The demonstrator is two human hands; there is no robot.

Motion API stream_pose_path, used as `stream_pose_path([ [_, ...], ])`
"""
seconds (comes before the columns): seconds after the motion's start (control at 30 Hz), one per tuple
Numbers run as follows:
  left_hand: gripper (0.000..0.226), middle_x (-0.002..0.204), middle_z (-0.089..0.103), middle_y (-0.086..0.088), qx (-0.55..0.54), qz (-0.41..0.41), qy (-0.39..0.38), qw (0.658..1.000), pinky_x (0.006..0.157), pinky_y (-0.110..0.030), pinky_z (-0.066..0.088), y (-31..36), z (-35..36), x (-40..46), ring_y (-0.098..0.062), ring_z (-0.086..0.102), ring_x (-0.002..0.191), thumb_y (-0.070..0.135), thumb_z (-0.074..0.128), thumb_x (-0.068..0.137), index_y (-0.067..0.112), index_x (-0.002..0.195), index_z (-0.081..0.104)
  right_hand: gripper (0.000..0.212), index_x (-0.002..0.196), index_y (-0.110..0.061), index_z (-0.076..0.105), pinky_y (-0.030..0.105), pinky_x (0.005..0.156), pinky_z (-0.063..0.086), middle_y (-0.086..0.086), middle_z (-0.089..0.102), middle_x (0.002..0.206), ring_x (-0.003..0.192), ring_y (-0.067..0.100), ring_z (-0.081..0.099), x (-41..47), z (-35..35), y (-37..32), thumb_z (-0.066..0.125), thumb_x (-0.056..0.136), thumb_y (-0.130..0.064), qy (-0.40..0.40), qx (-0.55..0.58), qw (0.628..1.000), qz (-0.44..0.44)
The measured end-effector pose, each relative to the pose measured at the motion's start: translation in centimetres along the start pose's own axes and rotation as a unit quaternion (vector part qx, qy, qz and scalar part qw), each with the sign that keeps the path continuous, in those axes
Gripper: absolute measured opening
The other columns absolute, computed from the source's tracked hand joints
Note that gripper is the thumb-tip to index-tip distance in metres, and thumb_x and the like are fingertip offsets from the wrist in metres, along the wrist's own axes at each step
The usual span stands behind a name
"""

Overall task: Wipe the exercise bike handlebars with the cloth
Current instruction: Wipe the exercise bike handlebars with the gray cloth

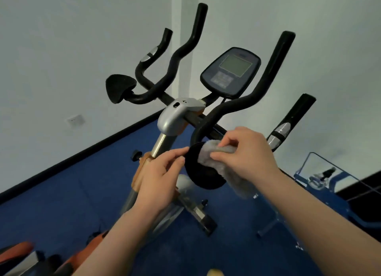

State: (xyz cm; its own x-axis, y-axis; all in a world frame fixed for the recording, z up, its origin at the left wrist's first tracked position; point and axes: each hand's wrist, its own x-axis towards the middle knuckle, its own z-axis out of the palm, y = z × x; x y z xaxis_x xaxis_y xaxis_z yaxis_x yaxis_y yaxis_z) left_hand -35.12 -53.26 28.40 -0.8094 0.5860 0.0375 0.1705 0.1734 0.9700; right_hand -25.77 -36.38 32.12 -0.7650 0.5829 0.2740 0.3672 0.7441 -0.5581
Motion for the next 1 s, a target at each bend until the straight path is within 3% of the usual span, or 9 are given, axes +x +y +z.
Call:
stream_pose_path([
  [0.1, 0.026, 0.088, 0.071, 0.02, -0.025, 0.011, -0.039, 0.999, 0.06, -0.006, 0.045, -0.4, -0.6, 0.4, -0.001, 0.063, 0.076, 0.018, 0.052, 0.092, 0.031, 0.108, 0.069, 0.021, 0.063, -0.029, 0.063, 0.026, 0.064, 0.045, -0.012, 0.053, 0.073, 0.072, 0.003, 0.055, 0.9, 1.5, -1.7, 0.081, 0.062, -0.04, 0.032, 0.044, 0.998, 0.028],
  [0.23, 0.028, 0.093, 0.072, 0.014, -0.059, 0.021, -0.059, 0.996, 0.071, -0.005, 0.045, -0.8, -0.8, 0.9, 0.006, 0.063, 0.086, 0.015, 0.051, 0.092, 0.024, 0.112, 0.069, 0.024, 0.062, -0.027, 0.06, 0.033, 0.06, 0.046, -0.01, 0.05, 0.073, 0.068, 0.006, 0.053, -2.1, 1.4, -0.5, 0.083, 0.063, -0.034, 0.069, -0.011, 0.995, 0.066],
  [0.37, 0.028, 0.103, 0.072, 0.009, -0.071, 0.023, -0.09, 0.993, 0.083, -0.014, 0.049, -0.9, -1.3, 1.1, 0.0, 0.064, 0.099, 0.015, 0.05, 0.093, 0.023, 0.113, 0.068, 0.025, 0.06, -0.031, 0.059, 0.025, 0.057, 0.042, -0.014, 0.052, 0.069, 0.067, 0.0, 0.052, -4.1, 0.6, -0.9, 0.082, 0.062, -0.04, 0.072, -0.031, 0.993, 0.091],
  [0.47, 0.028, 0.104, 0.073, 0.007, -0.089, 0.013, -0.119, 0.989, 0.082, -0.021, 0.05, -0.8, -1.9, 1.6, -0.004, 0.066, 0.098, 0.016, 0.047, 0.095, 0.022, 0.112, 0.068, 0.018, 0.071, -0.031, 0.066, 0.016, 0.066, 0.043, -0.013, 0.059, 0.077, 0.075, 0.0, 0.056, -2.8, 1.4, -2.5, 0.079, 0.066, -0.042, 0.125, 0.041, 0.988, 0.076],
  [0.57, 0.028, 0.102, 0.074, 0.002, -0.136, -0.025, -0.123, 0.983, 0.084, -0.027, 0.051, -0.7, -2.1, 1.7, -0.009, 0.068, 0.095, 0.019, 0.043, 0.097, 0.019, 0.109, 0.069, 0.015, 0.081, -0.021, 0.067, 0.029, 0.073, 0.047, -0.008, 0.062, 0.087, 0.081, 0.01, 0.058, -2.0, 4.4, -4.3, 0.076, 0.075, -0.032, 0.14, 0.013, 0.989, 0.035],
  [0.63, 0.03, 0.104, 0.073, 0.0, -0.154, -0.041, -0.127, 0.979, 0.086, -0.028, 0.052, -0.8, -2.2, 1.8, -0.012, 0.068, 0.098, 0.022, 0.042, 0.098, 0.016, 0.112, 0.067, 0.017, 0.079, -0.018, 0.066, 0.029, 0.072, 0.042, -0.005, 0.063, 0.085, 0.078, 0.016, 0.058, -3.2, 5.7, -4.2, 0.078, 0.074, -0.028, 0.138, -0.063, 0.988, 0.006],
  [0.77, 0.034, 0.109, 0.071, 0.0, -0.148, -0.033, -0.145, 0.978, 0.085, -0.022, 0.053, -0.9, -2.6, 1.9, -0.008, 0.067, 0.098, 0.025, 0.038, 0.098, 0.015, 0.117, 0.064, 0.02, 0.072, -0.025, 0.067, 0.027, 0.077, 0.03, -0.01, 0.064, 0.08, 0.078, 0.016, 0.058, -5.8, 4.6, -2.8, 0.082, 0.063, -0.034, 0.037, -0.18, 0.979, -0.09],
  [0.9, 0.033, 0.108, 0.071, 0.002, -0.133, -0.016, -0.149, 0.98, 0.083, -0.016, 0.052, -1.2, -2.8, 2.2, -0.005, 0.066, 0.097, 0.025, 0.038, 0.098, 0.018, 0.113, 0.067, 0.017, 0.072, -0.031, 0.065, 0.031, 0.079, 0.03, -0.013, 0.064, 0.079, 0.078, 0.01, 0.057, -3.0, 3.5, -3.9, 0.077, 0.067, -0.042, 0.08, -0.114, 0.99, -0.025],
  [1.0, 0.032, 0.109, 0.07, -0.002, -0.113, -0.002, -0.141, 0.984, 0.084, -0.023, 0.053, -1.5, -2.4, 2.1, -0.011, 0.065, 0.1, 0.017, 0.039, 0.098, 0.015, 0.113, 0.067, 0.02, 0.075, -0.029, 0.061, 0.028, 0.077, 0.025, -0.011, 0.061, 0.08, 0.079, 0.012, 0.055, -3.0, 4.6, -4.2, 0.078, 0.069, -0.039, 0.083, -0.124, 0.988, -0.021],
])
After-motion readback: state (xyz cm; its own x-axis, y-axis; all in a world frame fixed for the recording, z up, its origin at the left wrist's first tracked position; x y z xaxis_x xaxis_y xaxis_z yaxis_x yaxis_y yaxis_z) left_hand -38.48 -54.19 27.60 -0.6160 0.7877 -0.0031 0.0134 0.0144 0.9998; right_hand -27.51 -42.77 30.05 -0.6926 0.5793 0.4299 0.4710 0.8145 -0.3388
